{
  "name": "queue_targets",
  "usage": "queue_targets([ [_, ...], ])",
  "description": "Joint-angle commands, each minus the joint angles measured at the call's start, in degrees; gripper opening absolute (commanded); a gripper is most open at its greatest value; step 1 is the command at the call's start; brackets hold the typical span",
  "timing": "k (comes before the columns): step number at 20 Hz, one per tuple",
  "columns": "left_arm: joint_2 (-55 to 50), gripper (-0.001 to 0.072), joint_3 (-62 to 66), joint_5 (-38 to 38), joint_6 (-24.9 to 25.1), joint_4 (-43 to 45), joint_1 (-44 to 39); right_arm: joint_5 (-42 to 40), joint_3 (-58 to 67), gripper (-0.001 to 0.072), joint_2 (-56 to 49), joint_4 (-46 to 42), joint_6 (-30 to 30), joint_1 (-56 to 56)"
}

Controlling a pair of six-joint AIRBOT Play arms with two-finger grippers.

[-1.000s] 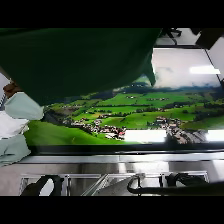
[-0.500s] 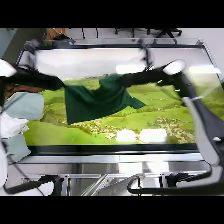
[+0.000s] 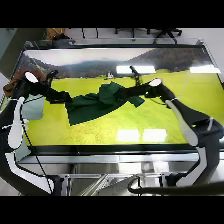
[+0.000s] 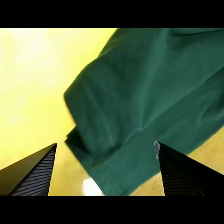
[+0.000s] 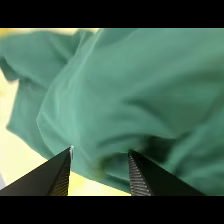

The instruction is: Fold the shirts.

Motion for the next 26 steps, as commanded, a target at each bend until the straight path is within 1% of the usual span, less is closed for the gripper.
queue_targets([
  [1, 0.5, 0.0686, 1.8, -6.7, -1.5, -1.3, 3.7, 4.7, 0.2, 0.0411, 5.2, -3.3, 2.4, -8.3],
  [2, 1.9, 0.0686, -1.0, -6.6, -1.6, -3.0, 4.6, 5.5, 0.2, 0.0412, 6.4, -5.9, 4.4, -10.9],
  [3, 3.4, 0.0686, -4.7, -6.1, -1.5, -4.7, 5.3, 6.5, 0.2, 0.0437, 6.9, -8.5, 6.6, -13.4],
  [4, 4.9, 0.0686, -9.2, -5.2, -1.4, -6.1, 5.7, 7.5, 0.2, 0.0527, 6.8, -10.3, 8.6, -15.3],
  [5, 6.2, 0.0686, -14.0, -3.3, -1.0, -6.8, 5.6, 8.4, -0.1, 0.0549, 6.5, -12.2, 10.3, -16.9],
  [8, 8.4, 0.0686, -26.1, 3.8, -1.0, -6.8, 4.2, 8.2, -2.0, 0.0548, 4.6, -13.6, 10.9, -19.0],
  [10, 8.4, 0.0686, -30.7, 7.7, -0.8, -6.9, 2.4, 7.9, -2.0, 0.0548, 2.3, -13.6, 10.9, -19.1],
  [12, 8.4, 0.0685, -33.0, 11.4, -0.1, -8.7, 0.3, 7.6, -2.0, 0.0548, 0.0, -13.5, 10.9, -19.1],
  [14, 8.4, 0.0684, -32.5, 13.9, 1.0, -10.9, -1.6, 7.4, -2.0, 0.0549, -2.3, -13.4, 10.9, -19.1],
  [15, 8.4, 0.0640, -31.6, 14.6, 1.2, -11.1, -2.4, 7.1, -2.0, 0.0548, -3.3, -13.4, 10.9, -19.0],
  [16, 8.4, 0.0474, -30.8, 14.8, 1.3, -11.1, -3.3, 6.7, -2.0, 0.0549, -4.3, -13.4, 10.9, -19.0],
  [18, 8.4, 0.0069, -29.3, 14.3, 1.9, -11.1, -4.8, 6.5, -2.0, 0.0549, -6.0, -13.3, 10.8, -18.7],
  [19, 8.4, 0.0011, -28.6, 13.9, 2.4, -11.1, -5.4, 6.4, -2.0, 0.0549, -6.8, -13.3, 10.5, -18.5],
  [21, 8.4, 0.0011, -27.2, 13.3, 2.3, -11.2, -5.6, 6.5, -2.0, 0.0548, -8.0, -12.3, 10.4, -17.7],
  [23, 8.4, 0.0011, -25.6, 12.2, 2.2, -11.1, -5.6, 6.7, -2.0, 0.0542, -8.8, -9.4, 9.3, -17.0],
  [24, 8.4, 0.0011, -24.8, 11.6, 2.1, -11.2, -5.2, 7.1, -2.0, 0.0498, -8.8, -7.8, 8.4, -16.5],
  [25, 8.4, 0.0011, -24.1, 11.0, 1.7, -11.2, -5.1, 8.3, -2.0, 0.0373, -8.7, -5.6, 7.1, -16.2],
  [26, 8.4, 0.0011, -23.5, 10.3, 1.7, -11.2, -5.0, 10.5, -2.0, 0.0324, -8.7, -2.9, 5.4, -16.0],
])
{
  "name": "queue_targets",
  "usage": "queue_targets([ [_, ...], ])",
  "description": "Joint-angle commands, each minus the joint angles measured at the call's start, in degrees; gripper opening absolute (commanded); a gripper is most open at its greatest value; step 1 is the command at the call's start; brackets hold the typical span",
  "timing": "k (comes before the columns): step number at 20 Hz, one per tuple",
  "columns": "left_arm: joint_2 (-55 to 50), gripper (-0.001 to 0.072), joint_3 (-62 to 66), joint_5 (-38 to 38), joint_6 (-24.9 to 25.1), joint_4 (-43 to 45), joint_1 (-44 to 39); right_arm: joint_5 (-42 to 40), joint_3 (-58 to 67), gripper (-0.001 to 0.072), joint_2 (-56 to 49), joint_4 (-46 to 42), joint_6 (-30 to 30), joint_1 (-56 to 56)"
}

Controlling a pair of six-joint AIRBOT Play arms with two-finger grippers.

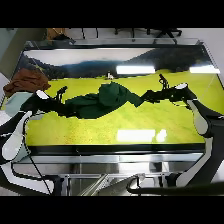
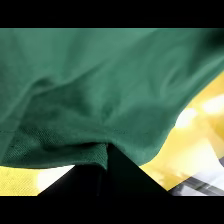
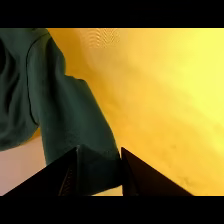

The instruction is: Fold the shirts.

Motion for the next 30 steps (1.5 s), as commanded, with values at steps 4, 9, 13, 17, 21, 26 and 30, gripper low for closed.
queue_targets([
  [4, 0.1, 0.0010, 6.7, -7.7, -1.5, -0.4, 0.1, 13.9, 0.3, 0.0030, 0.2, 13.0, -4.9, 0.8],
  [9, 8.0, 0.0010, 20.6, -15.6, -5.7, -0.5, 0.5, 13.9, 4.6, 0.0029, 13.0, 19.5, -7.6, -0.9],
  [13, 20.5, 0.0011, 38.1, -16.2, -9.7, -0.4, 1.4, 6.0, 13.7, 0.0029, 31.1, 20.4, -11.4, -2.2],
  [17, 32.1, 0.0011, 50.1, -10.0, -10.0, 0.1, 1.4, -3.2, 20.8, 0.0027, 46.8, 12.8, -13.9, -2.2],
  [21, 43.3, 0.0011, 49.0, -5.9, -10.0, 6.5, 1.4, -10.7, 24.5, 0.0028, 55.7, 2.6, -13.9, -2.2],
  [26, 49.9, 0.0011, 36.7, -1.0, -9.7, 16.5, 1.4, -11.2, 25.5, 0.0028, 53.9, 1.1, -13.8, -2.2],
  [30, 41.4, 0.0011, 28.3, 0.2, -8.4, 16.0, 1.4, -3.1, 25.4, 0.0028, 41.3, 3.8, -12.1, -2.1],
])
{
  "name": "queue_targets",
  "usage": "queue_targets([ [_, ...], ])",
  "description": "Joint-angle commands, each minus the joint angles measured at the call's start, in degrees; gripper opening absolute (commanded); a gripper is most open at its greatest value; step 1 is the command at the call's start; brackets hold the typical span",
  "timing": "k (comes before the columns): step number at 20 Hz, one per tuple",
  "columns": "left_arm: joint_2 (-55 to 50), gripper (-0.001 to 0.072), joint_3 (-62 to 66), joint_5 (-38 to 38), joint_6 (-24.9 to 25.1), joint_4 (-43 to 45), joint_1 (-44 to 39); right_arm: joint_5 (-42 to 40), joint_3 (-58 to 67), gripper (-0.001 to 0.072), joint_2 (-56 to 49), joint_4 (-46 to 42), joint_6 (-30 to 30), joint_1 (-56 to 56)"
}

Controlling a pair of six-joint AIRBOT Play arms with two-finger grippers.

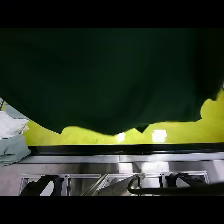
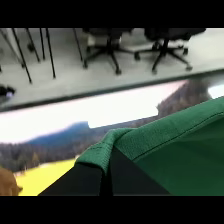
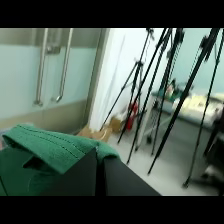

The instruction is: Fold the shirts.

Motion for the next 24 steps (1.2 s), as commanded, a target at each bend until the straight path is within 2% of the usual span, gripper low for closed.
queue_targets([
  [1, -7.8, 0.0011, -7.3, 2.0, 1.1, 1.7, 0.0, 6.8, 0.1, 0.0028, -11.0, 1.9, 1.1, 0.5],
  [4, -21.1, 0.0011, -11.0, 4.8, 3.7, 1.7, 0.0, 7.7, -0.1, 0.0029, -26.7, 1.2, 2.4, 4.1],
  [7, -34.8, 0.0011, -9.8, 6.5, 5.4, 1.7, -0.1, 1.1, -0.1, 0.0029, -40.2, 1.2, 3.7, 6.0],
  [10, -47.3, 0.0011, -2.8, 6.5, 5.3, 1.6, -0.1, -5.4, -0.1, 0.0029, -48.5, 1.2, 5.9, 6.3],
  [13, -55.1, 0.0012, 4.5, 5.7, 5.1, -2.9, -0.1, -7.5, -0.1, 0.0033, -51.7, 1.2, 6.9, 6.1],
  [15, -58.1, 0.0016, 9.1, 3.1, 2.3, -4.2, -0.1, -6.8, -0.1, 0.0294, -51.2, 1.1, 7.2, 5.7],
  [16, -58.9, 0.0140, 11.1, 0.5, 2.3, -4.1, -0.1, -4.7, -0.1, 0.0303, -50.3, 1.1, 7.2, 4.9],
  [17, -59.3, 0.0554, 13.1, -2.4, 2.3, -3.8, 0.2, -1.6, -0.1, 0.0303, -49.2, 0.6, 8.5, 3.8],
  [18, -59.2, 0.0704, 14.3, -5.0, 2.2, -3.6, 0.7, 1.9, -0.1, 0.0303, -47.9, -0.7, 11.5, 2.5],
  [21, -57.4, 0.0704, 13.5, -13.1, 1.3, -3.6, 4.1, 15.6, -0.1, 0.0302, -44.1, -7.3, 20.3, -3.0],
  [24, -53.1, 0.0704, 2.7, -17.3, 1.1, -3.7, 9.3, 28.6, -2.1, 0.0298, -41.1, -13.4, 24.2, -7.5],
])
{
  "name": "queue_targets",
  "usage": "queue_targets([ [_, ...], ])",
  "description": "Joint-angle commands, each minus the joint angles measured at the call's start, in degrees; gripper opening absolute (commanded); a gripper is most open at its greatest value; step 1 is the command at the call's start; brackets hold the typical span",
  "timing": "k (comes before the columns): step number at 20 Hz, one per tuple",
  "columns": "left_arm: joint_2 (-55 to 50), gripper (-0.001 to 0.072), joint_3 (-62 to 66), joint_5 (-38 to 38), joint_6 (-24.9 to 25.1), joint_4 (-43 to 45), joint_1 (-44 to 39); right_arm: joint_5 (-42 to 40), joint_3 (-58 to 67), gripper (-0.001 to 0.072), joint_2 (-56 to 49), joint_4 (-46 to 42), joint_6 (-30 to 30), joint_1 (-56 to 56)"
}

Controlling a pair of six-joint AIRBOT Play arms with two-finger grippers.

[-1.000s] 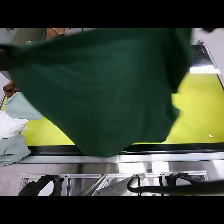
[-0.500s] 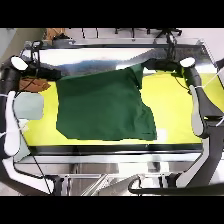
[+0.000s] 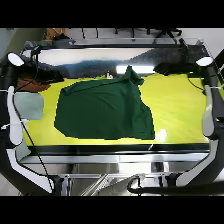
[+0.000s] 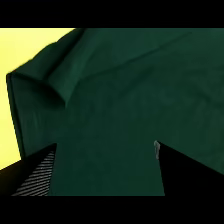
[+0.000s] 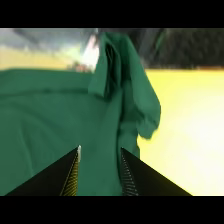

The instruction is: Fold the shirts.

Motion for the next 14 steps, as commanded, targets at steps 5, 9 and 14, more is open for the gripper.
queue_targets([
  [5, 11.2, 0.0704, -30.8, -2.6, 4.4, -0.4, 14.7, 15.4, -19.1, 0.0298, 11.6, -10.4, 6.1, -9.5],
  [9, 11.8, 0.0704, -41.8, 2.7, 11.6, -7.5, 19.5, 10.8, -35.1, 0.0304, 18.0, -10.4, 4.4, -12.1],
  [14, 6.4, 0.0704, -44.5, 6.3, 17.1, -13.6, 19.9, 10.0, -46.2, 0.0305, 21.2, -10.4, 3.4, -12.0],
])
